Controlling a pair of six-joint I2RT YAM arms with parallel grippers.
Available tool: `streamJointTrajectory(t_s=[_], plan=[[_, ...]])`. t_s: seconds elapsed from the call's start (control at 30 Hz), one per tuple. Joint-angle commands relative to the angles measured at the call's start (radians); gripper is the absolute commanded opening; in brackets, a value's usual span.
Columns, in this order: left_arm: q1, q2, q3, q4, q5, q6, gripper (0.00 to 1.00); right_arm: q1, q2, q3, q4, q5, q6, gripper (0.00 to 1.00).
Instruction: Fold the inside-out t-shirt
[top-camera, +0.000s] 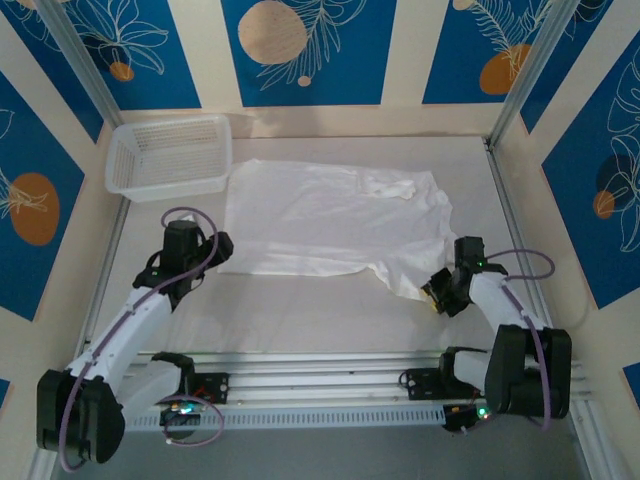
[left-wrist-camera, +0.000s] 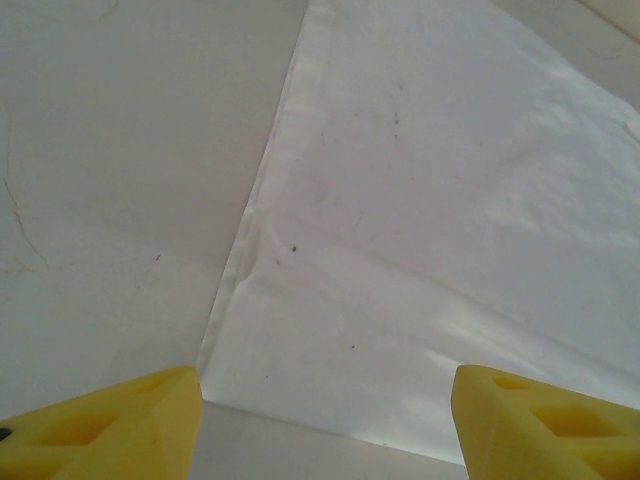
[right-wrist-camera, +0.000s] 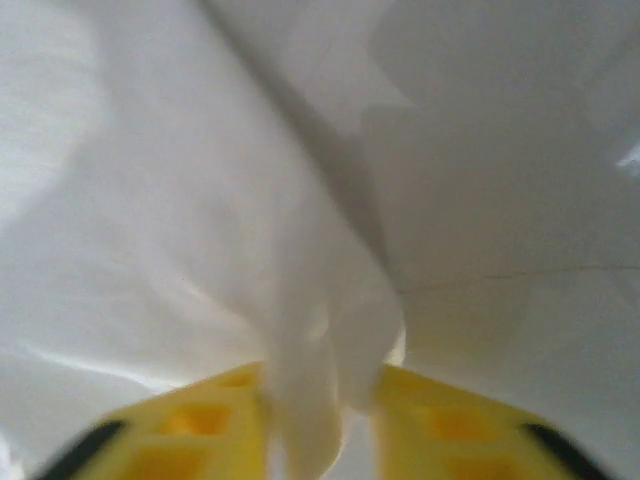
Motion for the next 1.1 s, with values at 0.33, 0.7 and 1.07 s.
streamJointTrajectory(t_s=[0.33, 0.7, 1.07], plan=[[-0.01, -0.01, 0.001, -0.013, 0.041, -0.004, 0.67, 0.128, 0.327, 0.616, 0.069, 0.085, 0.128, 0.0], [-0.053, 0.133, 0.045, 0.032, 0.083, 0.008, 0.67, 0.078, 0.675, 0.935, -0.064, 0.074, 0.0, 0.54], [-0.184, 0.563, 0.309, -0.055, -0.133, -0.023, 0.0, 0.142, 0.421, 0.428, 0.144, 0.084, 0.059, 0.19]])
